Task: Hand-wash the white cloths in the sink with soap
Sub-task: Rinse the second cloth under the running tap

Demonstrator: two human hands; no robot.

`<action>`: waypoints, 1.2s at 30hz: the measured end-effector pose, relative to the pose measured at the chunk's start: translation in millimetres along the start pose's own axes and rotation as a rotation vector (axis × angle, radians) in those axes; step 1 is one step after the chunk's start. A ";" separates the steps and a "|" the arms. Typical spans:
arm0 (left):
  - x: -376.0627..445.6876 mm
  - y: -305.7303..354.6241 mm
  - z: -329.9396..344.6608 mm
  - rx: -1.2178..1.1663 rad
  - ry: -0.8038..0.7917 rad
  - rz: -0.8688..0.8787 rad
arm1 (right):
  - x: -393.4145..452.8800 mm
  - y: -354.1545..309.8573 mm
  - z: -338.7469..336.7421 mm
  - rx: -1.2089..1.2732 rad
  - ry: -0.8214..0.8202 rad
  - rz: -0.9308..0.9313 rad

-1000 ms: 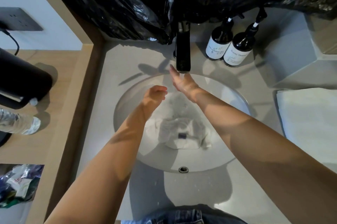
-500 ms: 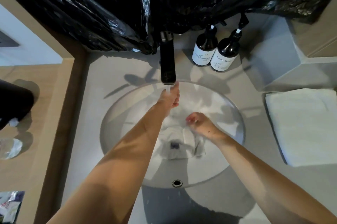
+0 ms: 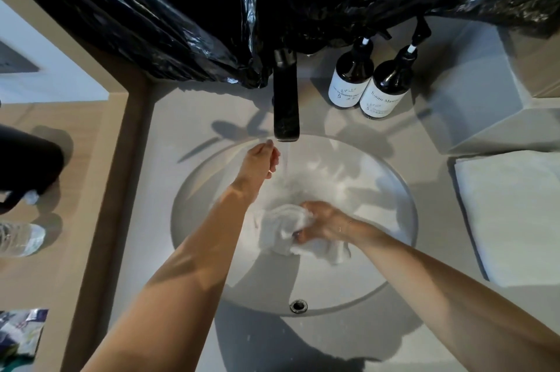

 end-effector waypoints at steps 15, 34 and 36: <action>-33.5 -12.3 -17.4 -0.078 -0.027 -0.067 | -25.9 -100.0 -77.7 0.203 0.153 -0.168; 1.2 50.8 51.6 -0.029 -0.128 -0.130 | -52.7 -38.7 -99.1 0.729 0.282 -0.100; 2.9 57.0 64.1 -0.012 -0.175 -0.109 | -50.8 -32.5 -98.8 0.748 0.295 -0.081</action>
Point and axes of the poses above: each hand's wrist, its own x-axis towards the middle knuckle, its own z-axis out of the palm, y = z × x, the point moved 9 cm from there along x, towards the middle knuckle, and after that the axes turned 6 degrees about z, right-handed, at the moved point
